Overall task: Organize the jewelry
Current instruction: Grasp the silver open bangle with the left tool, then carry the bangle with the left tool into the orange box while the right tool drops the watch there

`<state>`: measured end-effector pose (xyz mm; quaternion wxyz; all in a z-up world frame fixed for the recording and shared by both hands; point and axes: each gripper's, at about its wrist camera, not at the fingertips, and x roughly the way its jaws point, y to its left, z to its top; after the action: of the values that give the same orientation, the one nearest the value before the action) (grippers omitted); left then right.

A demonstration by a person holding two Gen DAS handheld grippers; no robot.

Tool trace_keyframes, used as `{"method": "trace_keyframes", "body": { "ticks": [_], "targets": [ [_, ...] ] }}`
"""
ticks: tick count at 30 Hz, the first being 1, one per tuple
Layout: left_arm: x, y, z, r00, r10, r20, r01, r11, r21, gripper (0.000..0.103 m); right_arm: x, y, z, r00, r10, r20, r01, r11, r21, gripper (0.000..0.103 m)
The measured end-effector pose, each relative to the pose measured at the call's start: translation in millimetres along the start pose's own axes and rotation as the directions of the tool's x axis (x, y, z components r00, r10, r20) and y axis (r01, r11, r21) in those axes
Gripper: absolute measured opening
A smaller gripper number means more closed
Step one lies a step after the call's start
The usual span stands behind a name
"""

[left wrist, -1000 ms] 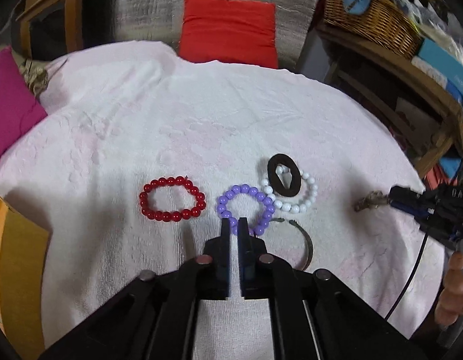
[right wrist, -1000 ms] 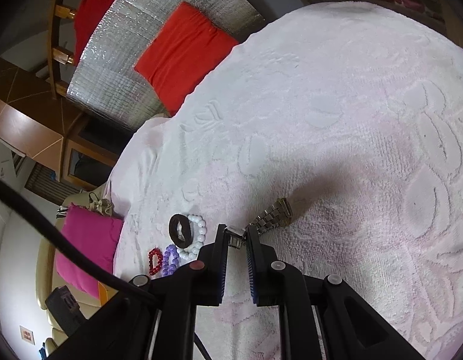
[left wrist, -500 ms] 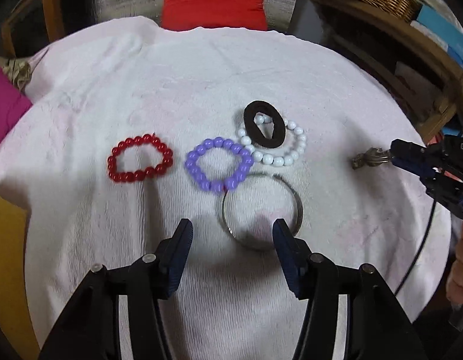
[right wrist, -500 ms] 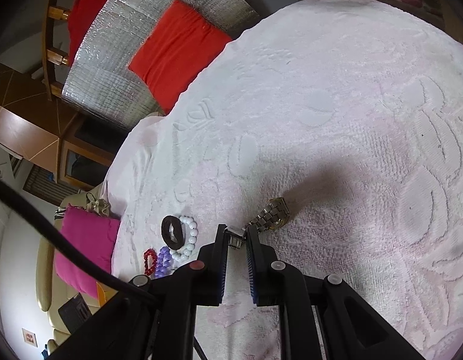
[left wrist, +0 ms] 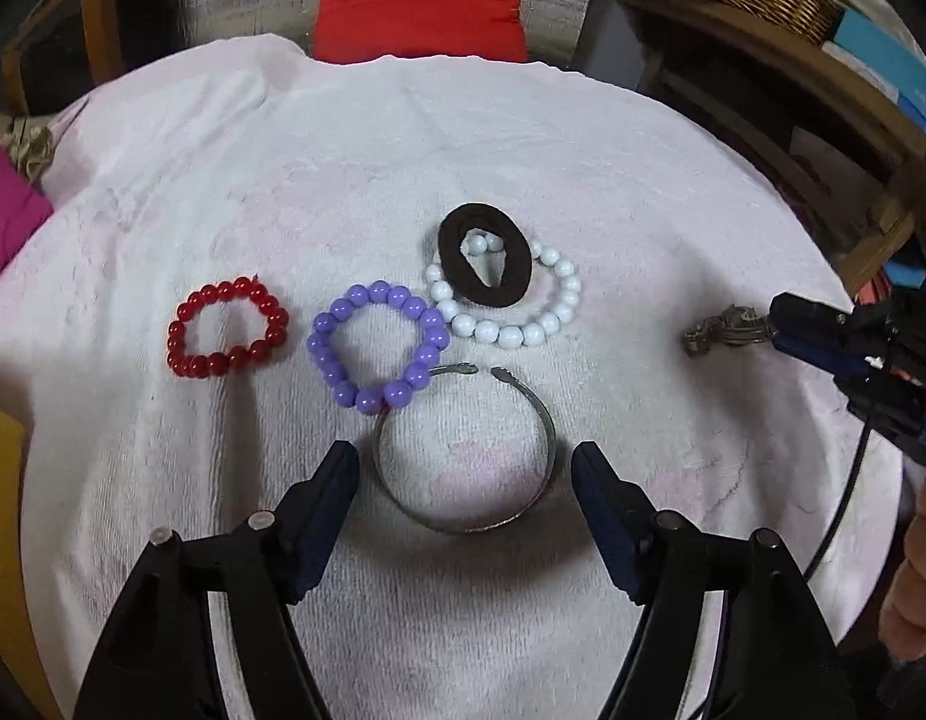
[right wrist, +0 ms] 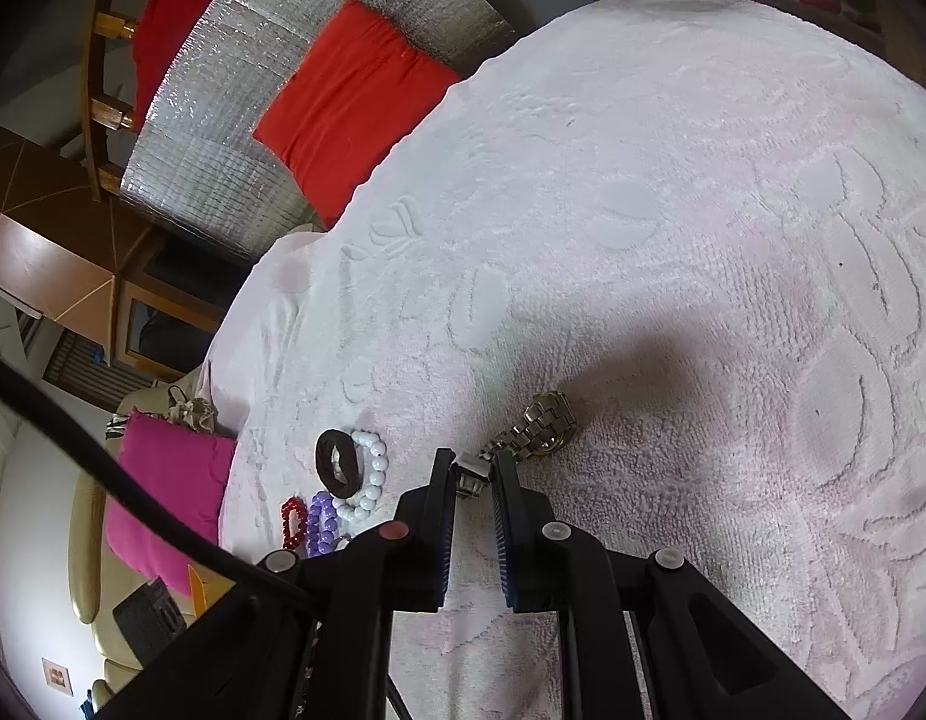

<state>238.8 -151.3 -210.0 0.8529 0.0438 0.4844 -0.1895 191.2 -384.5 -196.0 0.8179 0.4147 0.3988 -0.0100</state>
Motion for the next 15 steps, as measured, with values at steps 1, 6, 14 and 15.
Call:
{"method": "trace_keyframes", "body": {
  "ticks": [1, 6, 14, 15],
  "targets": [
    [0.5, -0.4, 0.8, 1.000, 0.001, 0.011, -0.001, 1.000, -0.003, 0.071, 0.3, -0.6, 0.2, 1.000, -0.002, 0.001, 0.002, 1.000, 0.001, 0.013],
    [-6.9, 0.4, -3.6, 1.000, -0.003, 0.028, 0.002, 1.000, 0.011, 0.062, -2.9, 3.1, 0.5, 1.000, 0.007, 0.014, -0.007, 1.000, -0.024, 0.013],
    [-42.3, 19.8, -14.6, 0.997, -0.058, 0.053, 0.059, 0.998, -0.001, 0.062, -20.5, 22.9, -3.2, 0.997, 0.051, 0.065, -0.045, 0.995, -0.084, 0.013],
    [-45.8, 22.1, -15.0, 0.996, -0.066, 0.053, 0.066, 0.998, -0.004, 0.062, -22.2, 26.7, -5.0, 0.996, 0.058, 0.068, -0.052, 0.994, -0.093, 0.013]
  ]
}}
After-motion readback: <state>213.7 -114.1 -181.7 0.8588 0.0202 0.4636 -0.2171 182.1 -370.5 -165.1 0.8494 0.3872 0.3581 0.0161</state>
